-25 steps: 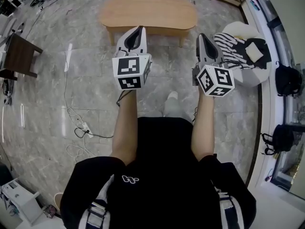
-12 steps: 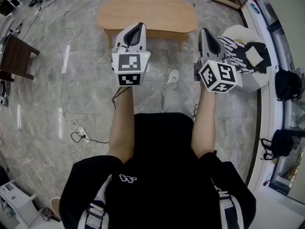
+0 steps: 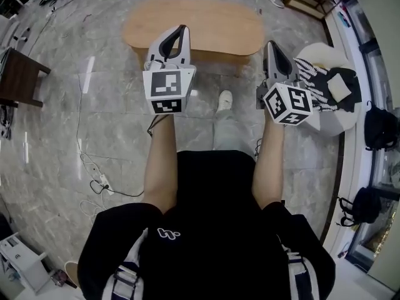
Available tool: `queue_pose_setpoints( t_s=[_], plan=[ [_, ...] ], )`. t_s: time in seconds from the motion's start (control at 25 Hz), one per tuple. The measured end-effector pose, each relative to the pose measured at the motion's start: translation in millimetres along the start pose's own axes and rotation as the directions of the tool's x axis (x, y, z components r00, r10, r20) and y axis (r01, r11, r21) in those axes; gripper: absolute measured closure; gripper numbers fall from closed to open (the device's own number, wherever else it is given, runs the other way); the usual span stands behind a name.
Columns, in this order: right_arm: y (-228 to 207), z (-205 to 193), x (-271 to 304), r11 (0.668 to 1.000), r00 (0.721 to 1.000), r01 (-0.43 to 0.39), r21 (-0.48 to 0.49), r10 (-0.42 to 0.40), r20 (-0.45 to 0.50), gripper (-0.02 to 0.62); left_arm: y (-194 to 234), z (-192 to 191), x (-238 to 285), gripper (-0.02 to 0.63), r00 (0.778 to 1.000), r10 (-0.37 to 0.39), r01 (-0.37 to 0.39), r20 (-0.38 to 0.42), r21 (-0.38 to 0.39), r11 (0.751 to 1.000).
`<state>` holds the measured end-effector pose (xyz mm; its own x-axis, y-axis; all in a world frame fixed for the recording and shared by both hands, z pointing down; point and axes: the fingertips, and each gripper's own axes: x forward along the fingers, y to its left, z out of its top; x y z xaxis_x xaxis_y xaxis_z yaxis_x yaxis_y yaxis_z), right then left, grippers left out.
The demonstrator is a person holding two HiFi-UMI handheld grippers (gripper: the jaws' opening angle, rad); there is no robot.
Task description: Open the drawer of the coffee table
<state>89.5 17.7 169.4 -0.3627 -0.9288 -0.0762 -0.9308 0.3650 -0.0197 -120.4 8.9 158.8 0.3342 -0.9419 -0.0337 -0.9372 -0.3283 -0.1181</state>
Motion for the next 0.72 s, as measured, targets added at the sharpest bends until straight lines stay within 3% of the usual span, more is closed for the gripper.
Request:
queue_pose_setpoints(
  t_s=[0.12,0.28,0.4,0.52,0.72],
  plan=[
    [-44,0,37,1.000,1.000,-0.009,-0.017,0.009,-0.010,0.584,-8,1,56,0.597,1.000,0.005,-0.005,0.018,-0.038,0.999],
    [-107,-3,85,0.999,1.000,-0.014,0.053,0.015,-0.008,0.584,-24,-6,129,0.597,1.000,0.001,0.000,0.015,-0.059,0.998],
    [-134,17,128,0.993,0.995,-0.079,0.082,0.074,0.061,0.584,-29,-9,178,0.598,1.000,0.004,-0.004,0.003,-0.058,0.998],
    [-152,26,176,0.983,0.982,-0.153,0.104,0.140,0.124,0.584,-13,-4,216,0.597,0.999,0.038,-0.038,-0.002,-0.081,0.996],
    [-179,7,263,0.965,0.977,-0.207,0.159,0.196,0.083,0.584,31,9,274,0.597,0.992,0.124,-0.125,-0.025,-0.080,0.989]
  ],
)
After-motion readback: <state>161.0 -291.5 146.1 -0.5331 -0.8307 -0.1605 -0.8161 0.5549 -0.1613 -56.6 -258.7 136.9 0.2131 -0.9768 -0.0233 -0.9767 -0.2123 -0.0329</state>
